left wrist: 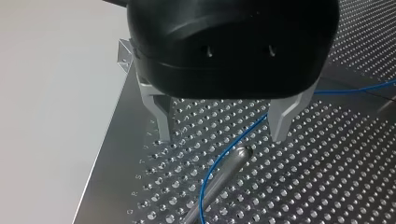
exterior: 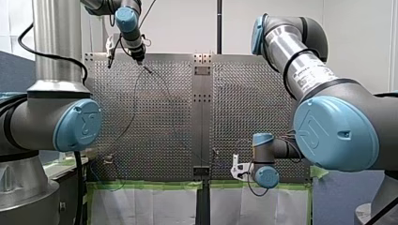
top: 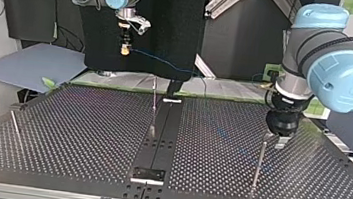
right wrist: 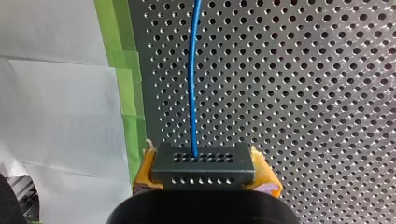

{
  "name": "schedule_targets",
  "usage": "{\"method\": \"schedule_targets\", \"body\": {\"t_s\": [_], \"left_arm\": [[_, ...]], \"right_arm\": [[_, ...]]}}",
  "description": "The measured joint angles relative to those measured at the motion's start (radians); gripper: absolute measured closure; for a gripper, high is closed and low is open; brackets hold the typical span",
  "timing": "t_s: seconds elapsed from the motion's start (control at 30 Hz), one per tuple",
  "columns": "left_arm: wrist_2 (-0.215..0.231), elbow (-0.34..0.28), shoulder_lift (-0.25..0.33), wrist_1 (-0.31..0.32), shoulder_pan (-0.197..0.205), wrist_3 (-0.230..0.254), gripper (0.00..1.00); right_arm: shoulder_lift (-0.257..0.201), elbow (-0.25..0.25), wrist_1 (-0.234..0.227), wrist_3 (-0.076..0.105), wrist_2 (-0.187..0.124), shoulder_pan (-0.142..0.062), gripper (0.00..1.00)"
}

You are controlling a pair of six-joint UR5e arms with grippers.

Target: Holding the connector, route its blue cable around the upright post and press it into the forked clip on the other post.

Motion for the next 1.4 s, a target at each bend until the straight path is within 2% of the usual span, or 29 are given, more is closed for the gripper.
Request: {"method": "schedule_targets", "body": {"t_s": [0.3, 0.73, 0.9, 1.1, 1.4], "left_arm": [[-0.003, 0.000, 0.000, -0.001, 0.000, 0.000, 0.00], [-0.078, 0.000, 0.000, -0.027, -0.003, 0.000, 0.00], [-0.086, -0.001, 0.000, -0.029, -0.003, 0.000, 0.00], [-0.074, 0.000, 0.001, -0.018, -0.008, 0.013, 0.00], [-0.011, 0.000, 0.000, 0.047, -0.048, 0.080, 0.00]], "right_arm": [[0.000, 0.000, -0.001, 0.000, 0.000, 0.000, 1.00], [0.000, 0.000, 0.000, 0.000, 0.000, 0.000, 1.00], [0.000, 0.000, 0.000, 0.000, 0.000, 0.000, 1.00], [0.000, 0.000, 0.000, 0.000, 0.001, 0.000, 1.00], [0.000, 0.000, -0.001, 0.001, 0.000, -0.001, 1.00]]}}
